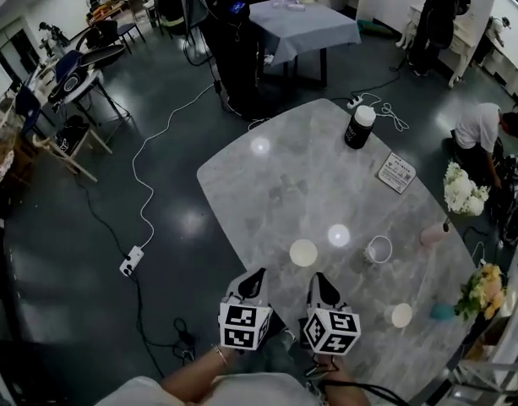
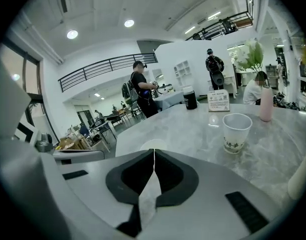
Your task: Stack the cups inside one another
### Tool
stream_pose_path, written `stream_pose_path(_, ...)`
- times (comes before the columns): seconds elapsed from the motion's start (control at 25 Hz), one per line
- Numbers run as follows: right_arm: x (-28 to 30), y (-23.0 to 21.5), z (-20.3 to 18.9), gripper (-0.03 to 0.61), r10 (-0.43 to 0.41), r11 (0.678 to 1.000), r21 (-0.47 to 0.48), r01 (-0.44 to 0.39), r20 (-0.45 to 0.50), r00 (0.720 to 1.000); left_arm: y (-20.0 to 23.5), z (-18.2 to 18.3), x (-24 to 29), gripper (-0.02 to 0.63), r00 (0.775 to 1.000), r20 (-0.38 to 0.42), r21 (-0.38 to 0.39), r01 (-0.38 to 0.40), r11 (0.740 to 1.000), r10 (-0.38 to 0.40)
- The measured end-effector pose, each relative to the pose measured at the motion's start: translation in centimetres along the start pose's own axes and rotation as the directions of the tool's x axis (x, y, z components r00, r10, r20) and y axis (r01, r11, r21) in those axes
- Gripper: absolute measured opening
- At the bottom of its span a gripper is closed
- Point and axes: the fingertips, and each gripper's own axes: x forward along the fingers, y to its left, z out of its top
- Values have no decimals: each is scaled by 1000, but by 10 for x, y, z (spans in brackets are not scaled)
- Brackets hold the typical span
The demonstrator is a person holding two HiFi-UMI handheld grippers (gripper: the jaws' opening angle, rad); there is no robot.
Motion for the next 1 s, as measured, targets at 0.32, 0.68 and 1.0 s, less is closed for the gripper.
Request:
stream_pose_path(0.32,14,2,-15,8,32,998,-53,-35,-49,998,12,-15,2,2,999,-5,-42,-46,998,46)
stream_pose_path(0.68,25,6,-29,78,61,996,-67,-67,-88,994,14,-25,7,2,998,-16,-55,-57,997,56)
stream_pose_path(1.0,40,11,-37,158,78,992,-87,-90,-127,989,22,-32,10,3,997,-32,-68,-70,995,68)
